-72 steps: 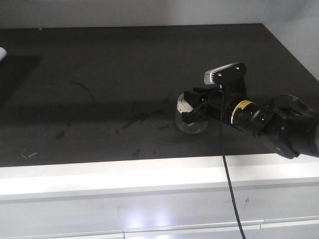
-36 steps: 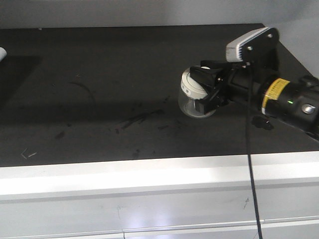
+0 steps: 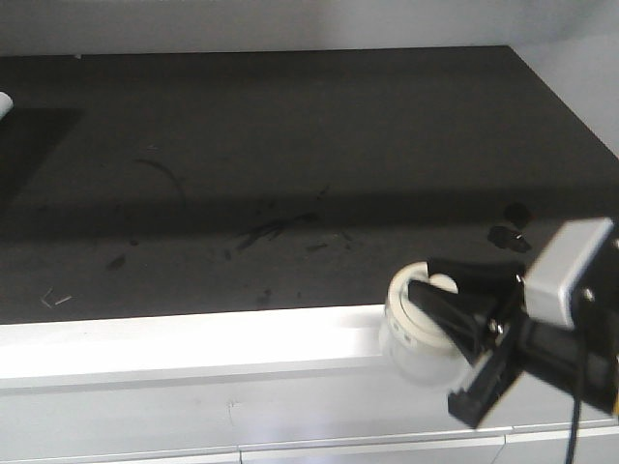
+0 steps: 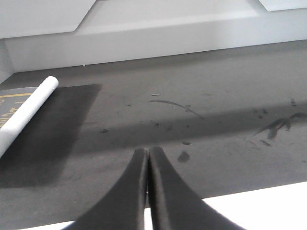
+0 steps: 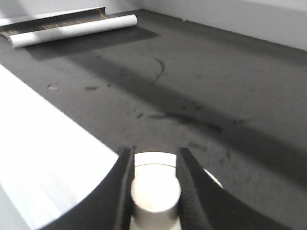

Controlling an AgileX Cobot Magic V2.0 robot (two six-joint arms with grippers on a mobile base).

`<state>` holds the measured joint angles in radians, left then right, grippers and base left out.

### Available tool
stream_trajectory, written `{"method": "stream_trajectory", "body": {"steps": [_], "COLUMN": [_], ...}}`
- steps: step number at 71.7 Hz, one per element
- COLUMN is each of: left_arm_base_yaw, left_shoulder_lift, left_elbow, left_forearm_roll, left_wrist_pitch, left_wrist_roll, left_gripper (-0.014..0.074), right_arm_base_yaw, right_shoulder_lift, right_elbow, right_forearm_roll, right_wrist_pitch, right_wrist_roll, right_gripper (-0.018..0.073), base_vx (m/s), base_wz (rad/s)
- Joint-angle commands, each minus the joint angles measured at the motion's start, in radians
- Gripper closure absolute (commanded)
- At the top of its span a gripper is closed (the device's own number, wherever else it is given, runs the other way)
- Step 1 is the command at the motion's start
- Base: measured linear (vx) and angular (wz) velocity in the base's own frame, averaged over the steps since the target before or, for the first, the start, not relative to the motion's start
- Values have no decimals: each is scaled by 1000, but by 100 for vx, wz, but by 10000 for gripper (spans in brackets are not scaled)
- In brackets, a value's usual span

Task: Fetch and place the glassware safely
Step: 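Lift the jar with the right gripper and pull it toward the robot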

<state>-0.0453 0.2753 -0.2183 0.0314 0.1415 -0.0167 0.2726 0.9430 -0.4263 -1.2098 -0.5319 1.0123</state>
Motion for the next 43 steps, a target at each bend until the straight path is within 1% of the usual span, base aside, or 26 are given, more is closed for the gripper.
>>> {"method": "stream_trajectory", "body": {"steps": [1, 13, 43], "left_arm_base_yaw": [-6, -6, -6], "left_shoulder_lift": [10, 10, 10], "left_elbow": [-27, -27, -27], "left_forearm_roll": [-8, -8, -8], "left_wrist_pitch": [-71, -71, -71], "left_wrist_roll": [-2, -2, -2], "left_gripper": [603, 603, 603], "right_arm_base_yaw": [1, 1, 1], "right_shoulder_lift": [-65, -132, -147], "right_elbow": [25, 90, 90], "right_forearm_roll": [68, 115, 106], "right_wrist_pitch": [-50, -50, -37], "right_wrist_roll": [-2, -2, -8], "right_gripper": [563, 563, 563], "base_vx": [0, 0, 0], "base_wz": [0, 0, 0]}}
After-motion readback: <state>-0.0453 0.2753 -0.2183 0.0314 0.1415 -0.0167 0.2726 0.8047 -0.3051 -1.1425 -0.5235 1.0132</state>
